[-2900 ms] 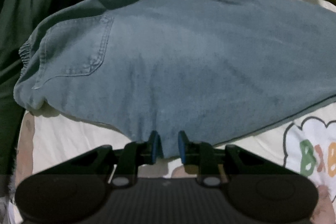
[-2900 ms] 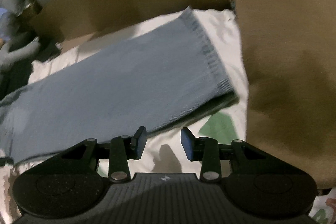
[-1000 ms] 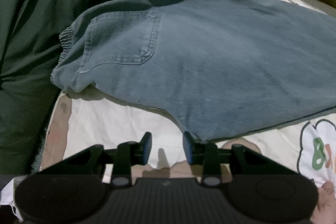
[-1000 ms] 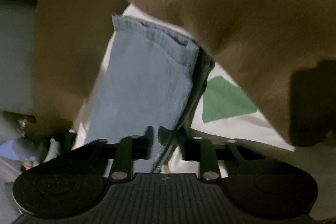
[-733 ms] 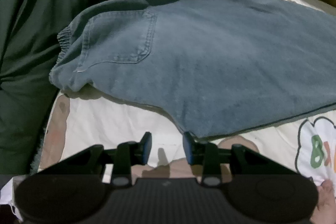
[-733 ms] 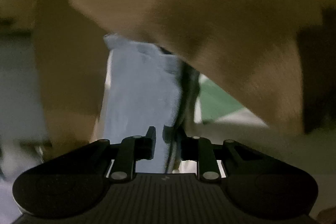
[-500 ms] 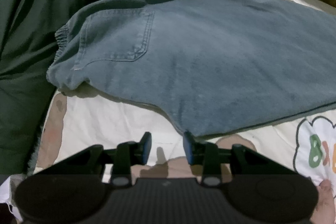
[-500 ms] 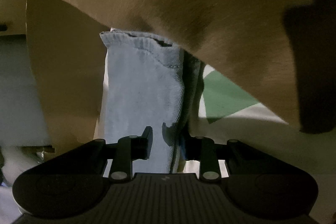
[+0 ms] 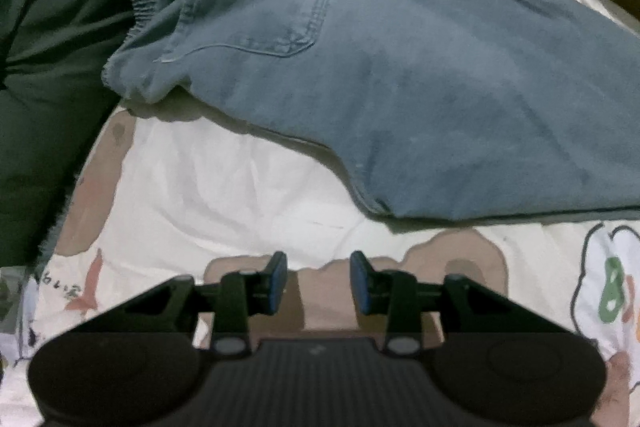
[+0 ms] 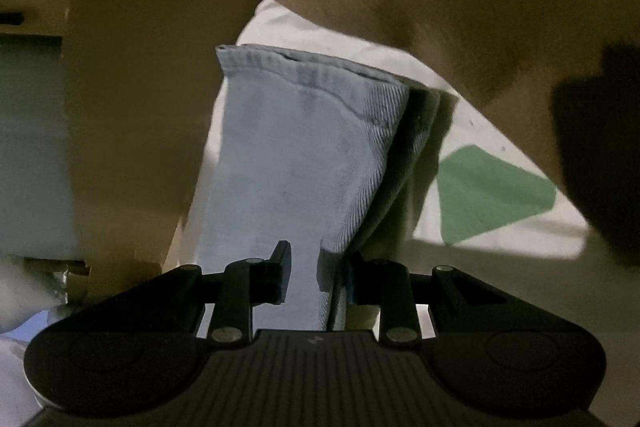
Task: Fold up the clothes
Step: 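Lift the hem with the right gripper while the left gripper holds the waist edge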
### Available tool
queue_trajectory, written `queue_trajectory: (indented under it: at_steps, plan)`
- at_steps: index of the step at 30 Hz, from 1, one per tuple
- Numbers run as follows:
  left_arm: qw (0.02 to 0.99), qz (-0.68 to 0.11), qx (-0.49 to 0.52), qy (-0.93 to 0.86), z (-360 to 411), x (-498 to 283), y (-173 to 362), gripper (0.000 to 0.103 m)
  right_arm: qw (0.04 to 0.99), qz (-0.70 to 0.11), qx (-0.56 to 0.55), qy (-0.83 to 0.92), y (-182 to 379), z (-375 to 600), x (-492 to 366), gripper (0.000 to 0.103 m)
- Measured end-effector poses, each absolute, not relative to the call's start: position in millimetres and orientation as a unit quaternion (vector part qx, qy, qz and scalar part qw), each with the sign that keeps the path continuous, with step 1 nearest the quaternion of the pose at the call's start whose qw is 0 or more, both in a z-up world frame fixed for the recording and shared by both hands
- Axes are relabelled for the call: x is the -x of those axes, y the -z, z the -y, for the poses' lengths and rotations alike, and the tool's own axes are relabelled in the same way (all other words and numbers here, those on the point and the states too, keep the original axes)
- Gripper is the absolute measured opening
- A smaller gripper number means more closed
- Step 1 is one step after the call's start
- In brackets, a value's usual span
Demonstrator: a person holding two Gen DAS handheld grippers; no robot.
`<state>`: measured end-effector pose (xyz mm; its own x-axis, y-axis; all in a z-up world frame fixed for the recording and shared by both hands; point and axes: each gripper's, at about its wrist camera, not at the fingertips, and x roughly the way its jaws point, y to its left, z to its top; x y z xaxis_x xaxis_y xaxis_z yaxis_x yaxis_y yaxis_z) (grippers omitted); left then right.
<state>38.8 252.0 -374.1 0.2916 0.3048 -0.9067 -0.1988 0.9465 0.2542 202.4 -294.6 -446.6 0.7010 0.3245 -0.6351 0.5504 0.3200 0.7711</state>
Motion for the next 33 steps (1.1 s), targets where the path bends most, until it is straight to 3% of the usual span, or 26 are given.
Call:
queue_trajectory:
  at_steps: [14,18,21,23,25,33]
  plan:
    - [0.808,-0.562,-0.069,-0.161,-244.8,-45.9,368.3,0.038,0.737,-0.359,-0.564,0.096,444.6,338.3,-179.4,0.03]
    - [0.815,-0.554,-0.061,-0.159,-247.9,-50.7,364.8,0.038,0.742,-0.364,-0.553,0.105,448.0,336.0,-179.6,0.025]
    - [0.821,-0.549,-0.022,-0.158,-258.5,-56.9,357.6,0.041,0.743,-0.367,-0.55,0.103,447.0,336.3,-180.3,0.025]
    - [0.824,-0.544,-0.005,-0.157,-263.2,-59.8,353.8,0.044,0.746,-0.369,-0.546,0.098,445.6,337.3,-180.6,0.012]
    - [0.826,-0.54,0.014,-0.162,-268.0,-61.8,351.9,0.047,0.752,-0.371,-0.537,0.092,442.7,337.5,-180.9,0.008]
    - [0.814,-0.539,0.136,-0.17,-288.6,-63.1,362.1,0.051,0.761,-0.37,-0.528,0.067,422.7,338.8,-180.9,0.006]
